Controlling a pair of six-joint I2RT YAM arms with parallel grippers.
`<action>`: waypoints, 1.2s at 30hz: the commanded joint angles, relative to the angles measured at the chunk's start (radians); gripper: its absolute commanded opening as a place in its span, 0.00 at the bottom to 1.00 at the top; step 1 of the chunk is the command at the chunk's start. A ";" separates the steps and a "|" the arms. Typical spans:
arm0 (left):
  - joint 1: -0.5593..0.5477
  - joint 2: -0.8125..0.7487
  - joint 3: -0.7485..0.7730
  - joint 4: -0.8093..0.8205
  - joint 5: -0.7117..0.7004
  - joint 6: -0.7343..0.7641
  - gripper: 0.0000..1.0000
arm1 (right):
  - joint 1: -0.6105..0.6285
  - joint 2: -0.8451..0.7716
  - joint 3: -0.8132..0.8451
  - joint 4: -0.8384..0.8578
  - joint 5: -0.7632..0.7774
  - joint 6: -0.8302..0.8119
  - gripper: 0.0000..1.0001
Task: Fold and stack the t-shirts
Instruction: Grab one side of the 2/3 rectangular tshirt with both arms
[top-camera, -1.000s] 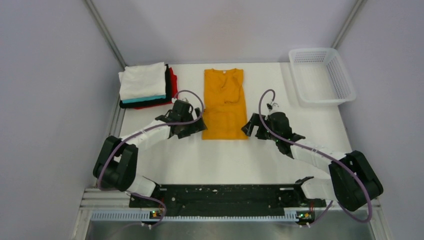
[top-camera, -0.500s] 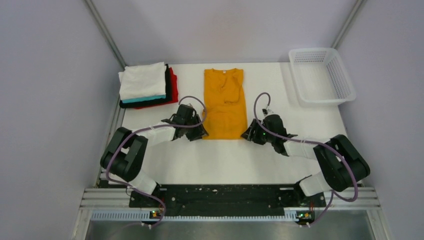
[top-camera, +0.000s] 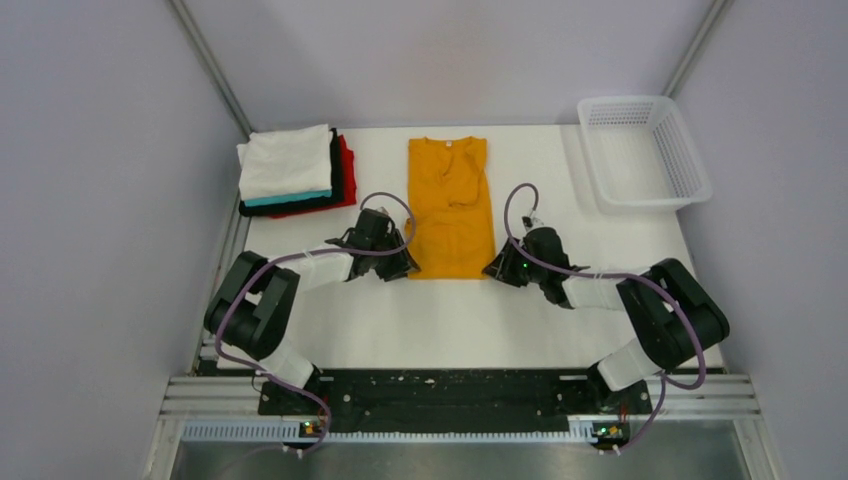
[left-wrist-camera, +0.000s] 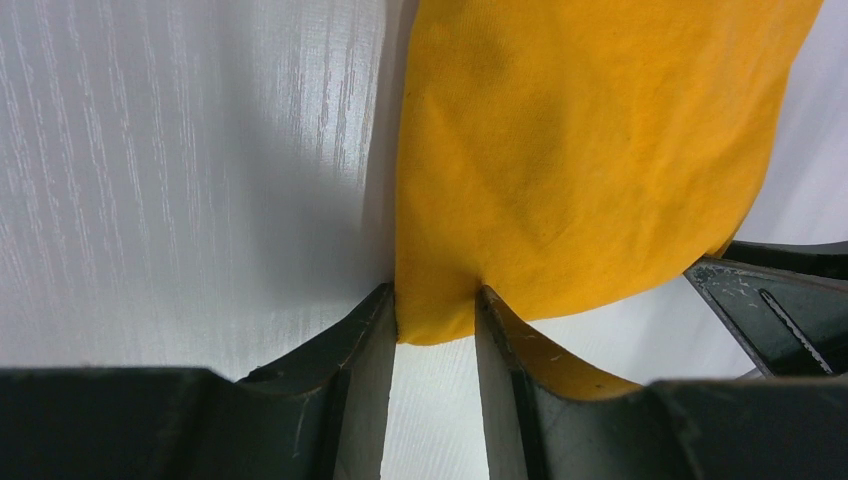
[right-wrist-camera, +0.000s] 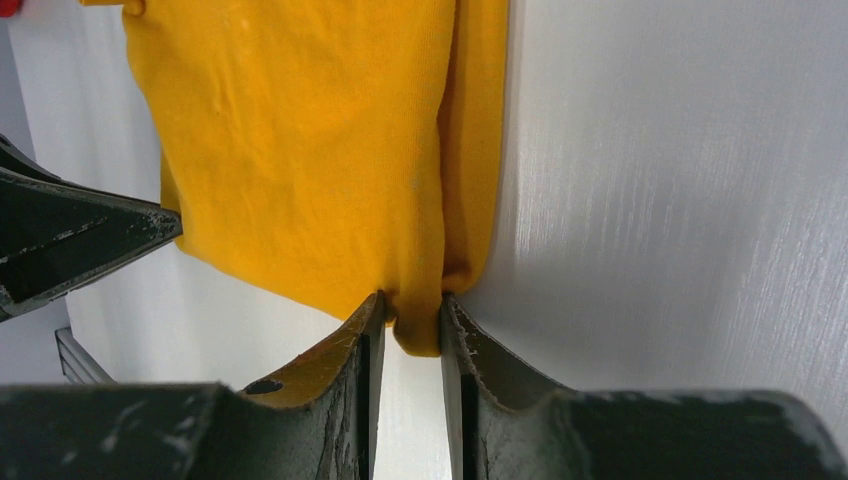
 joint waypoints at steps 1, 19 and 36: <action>-0.021 0.012 -0.039 -0.136 -0.074 0.005 0.41 | -0.005 0.022 -0.006 -0.036 0.003 -0.005 0.18; -0.095 0.039 0.001 -0.205 -0.117 -0.015 0.38 | -0.005 0.032 -0.031 -0.016 -0.024 0.001 0.00; -0.238 -0.171 -0.109 -0.224 -0.295 -0.056 0.00 | 0.074 -0.273 -0.096 -0.234 -0.013 -0.001 0.00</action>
